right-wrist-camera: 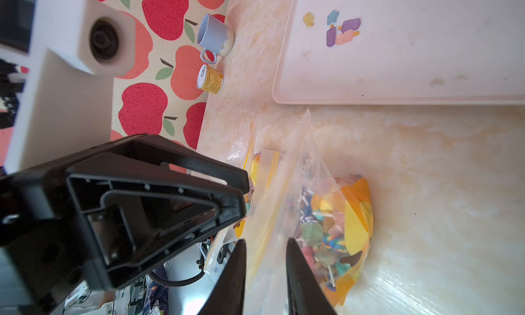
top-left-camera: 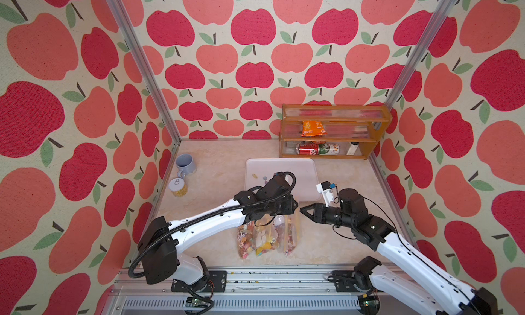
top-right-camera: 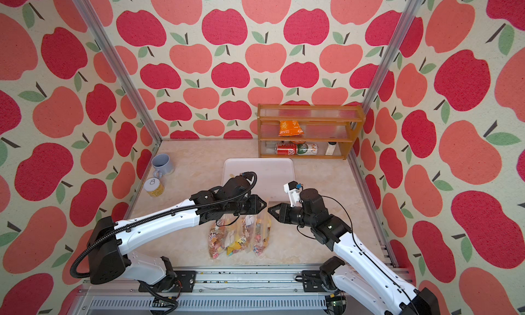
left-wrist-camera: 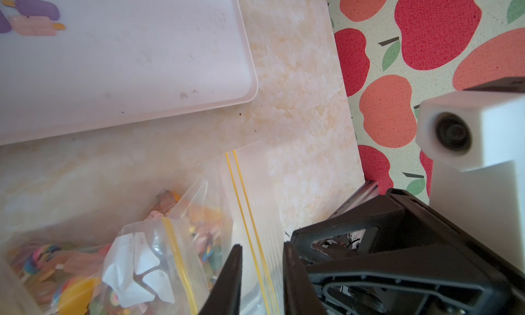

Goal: Pour candies out of the ziploc bag
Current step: Open the ziploc bag at the center of the board.

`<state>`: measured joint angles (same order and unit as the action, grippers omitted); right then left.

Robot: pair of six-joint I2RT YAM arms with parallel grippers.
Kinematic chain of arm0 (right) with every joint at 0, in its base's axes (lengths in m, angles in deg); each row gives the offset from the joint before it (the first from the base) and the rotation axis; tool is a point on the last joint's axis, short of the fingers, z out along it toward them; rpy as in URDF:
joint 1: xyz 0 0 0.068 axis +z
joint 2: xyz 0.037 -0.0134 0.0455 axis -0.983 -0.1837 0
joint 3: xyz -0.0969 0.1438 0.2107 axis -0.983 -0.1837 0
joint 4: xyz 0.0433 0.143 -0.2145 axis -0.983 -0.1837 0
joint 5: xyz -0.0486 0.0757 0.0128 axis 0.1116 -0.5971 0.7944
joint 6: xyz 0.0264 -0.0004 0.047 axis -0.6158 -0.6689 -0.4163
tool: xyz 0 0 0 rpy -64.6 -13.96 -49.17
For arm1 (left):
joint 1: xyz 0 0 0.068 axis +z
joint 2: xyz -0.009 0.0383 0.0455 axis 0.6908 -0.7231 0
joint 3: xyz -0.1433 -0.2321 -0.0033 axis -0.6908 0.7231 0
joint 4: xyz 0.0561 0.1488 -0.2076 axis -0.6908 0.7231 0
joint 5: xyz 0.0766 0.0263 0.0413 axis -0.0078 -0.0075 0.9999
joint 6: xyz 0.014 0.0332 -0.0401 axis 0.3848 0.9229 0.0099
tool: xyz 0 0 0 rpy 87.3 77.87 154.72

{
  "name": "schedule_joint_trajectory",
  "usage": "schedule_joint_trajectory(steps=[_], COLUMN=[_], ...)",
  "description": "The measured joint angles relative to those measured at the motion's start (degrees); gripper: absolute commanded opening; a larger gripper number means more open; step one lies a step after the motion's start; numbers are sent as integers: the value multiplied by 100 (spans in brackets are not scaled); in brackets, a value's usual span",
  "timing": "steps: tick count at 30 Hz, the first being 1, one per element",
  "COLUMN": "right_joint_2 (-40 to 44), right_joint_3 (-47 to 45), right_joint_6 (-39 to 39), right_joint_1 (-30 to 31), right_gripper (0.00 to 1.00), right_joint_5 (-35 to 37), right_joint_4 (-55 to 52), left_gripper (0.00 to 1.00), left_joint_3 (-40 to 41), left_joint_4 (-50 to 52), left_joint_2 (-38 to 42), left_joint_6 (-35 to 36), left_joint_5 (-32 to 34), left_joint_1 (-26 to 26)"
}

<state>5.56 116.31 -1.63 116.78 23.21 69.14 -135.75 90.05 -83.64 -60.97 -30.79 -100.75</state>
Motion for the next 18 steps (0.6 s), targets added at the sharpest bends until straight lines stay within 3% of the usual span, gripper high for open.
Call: schedule_joint_trajectory(steps=[11,18], right_joint_2=[-42,389], right_joint_3=[0,109], right_joint_6=[-39,57], right_joint_1=[0,-409], right_gripper=[26,26], right_joint_5=[-15,92], right_joint_4=[131,-334], left_gripper=[21,31], left_joint_3=[0,-33], left_joint_4=[-61,-63], left_joint_2=[-2,-11], left_joint_6=[0,9], left_joint_5=[-144,-223], left_joint_1=[20,13])
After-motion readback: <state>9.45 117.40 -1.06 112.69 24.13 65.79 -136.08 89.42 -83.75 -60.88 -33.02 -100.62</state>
